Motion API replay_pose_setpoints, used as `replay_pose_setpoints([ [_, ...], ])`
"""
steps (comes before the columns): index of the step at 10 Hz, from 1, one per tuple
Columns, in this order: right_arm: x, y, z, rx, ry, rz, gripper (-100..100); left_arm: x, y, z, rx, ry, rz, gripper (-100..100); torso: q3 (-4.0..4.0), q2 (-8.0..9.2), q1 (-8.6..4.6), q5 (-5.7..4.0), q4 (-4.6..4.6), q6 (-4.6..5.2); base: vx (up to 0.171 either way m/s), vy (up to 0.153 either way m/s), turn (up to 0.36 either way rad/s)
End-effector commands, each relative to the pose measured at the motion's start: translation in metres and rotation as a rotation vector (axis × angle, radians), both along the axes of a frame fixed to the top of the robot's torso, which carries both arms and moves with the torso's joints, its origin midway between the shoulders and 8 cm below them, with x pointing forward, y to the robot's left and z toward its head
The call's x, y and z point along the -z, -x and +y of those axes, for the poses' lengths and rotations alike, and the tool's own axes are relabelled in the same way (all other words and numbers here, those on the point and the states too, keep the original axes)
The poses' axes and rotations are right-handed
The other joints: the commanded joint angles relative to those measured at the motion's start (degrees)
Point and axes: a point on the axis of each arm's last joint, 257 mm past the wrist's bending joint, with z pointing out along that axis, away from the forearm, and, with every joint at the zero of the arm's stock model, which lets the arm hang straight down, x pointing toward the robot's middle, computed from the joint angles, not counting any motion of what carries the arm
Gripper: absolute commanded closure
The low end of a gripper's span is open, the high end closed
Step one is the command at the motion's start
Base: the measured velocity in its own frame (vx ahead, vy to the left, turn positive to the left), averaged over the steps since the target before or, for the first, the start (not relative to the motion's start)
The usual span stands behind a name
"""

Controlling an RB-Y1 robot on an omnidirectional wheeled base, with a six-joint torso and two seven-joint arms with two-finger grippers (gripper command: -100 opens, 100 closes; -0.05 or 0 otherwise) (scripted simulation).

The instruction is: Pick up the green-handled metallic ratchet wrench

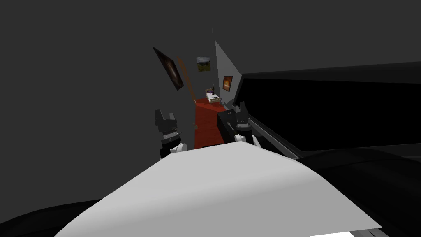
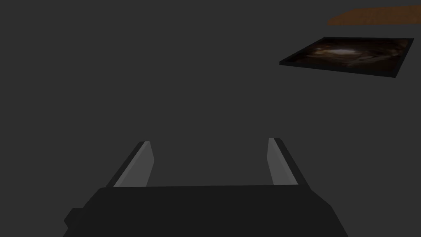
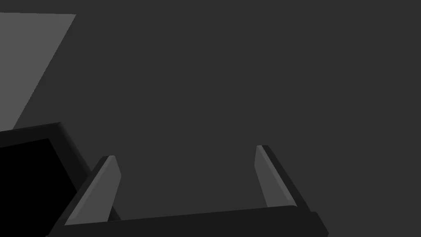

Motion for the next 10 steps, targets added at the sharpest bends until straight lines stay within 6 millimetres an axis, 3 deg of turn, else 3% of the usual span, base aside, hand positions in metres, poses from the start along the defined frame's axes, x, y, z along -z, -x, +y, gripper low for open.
replay_pose_setpoints([
  [1,0.001,-0.006,0.004,-0.007,0.034,0.014,-100,0.000,0.000,0.000,0.000,0.000,0.000,0,0.00,0.00,0.00,0.00,0.00,0.00,0.004,0.010,-0.005],
  [10,0.018,-0.054,0.021,0.018,0.238,0.144,-100,0.000,0.000,0.000,0.000,0.000,0.000,0,-0.06,-0.11,0.03,0.01,-0.03,0.00,0.021,0.016,0.000],
])
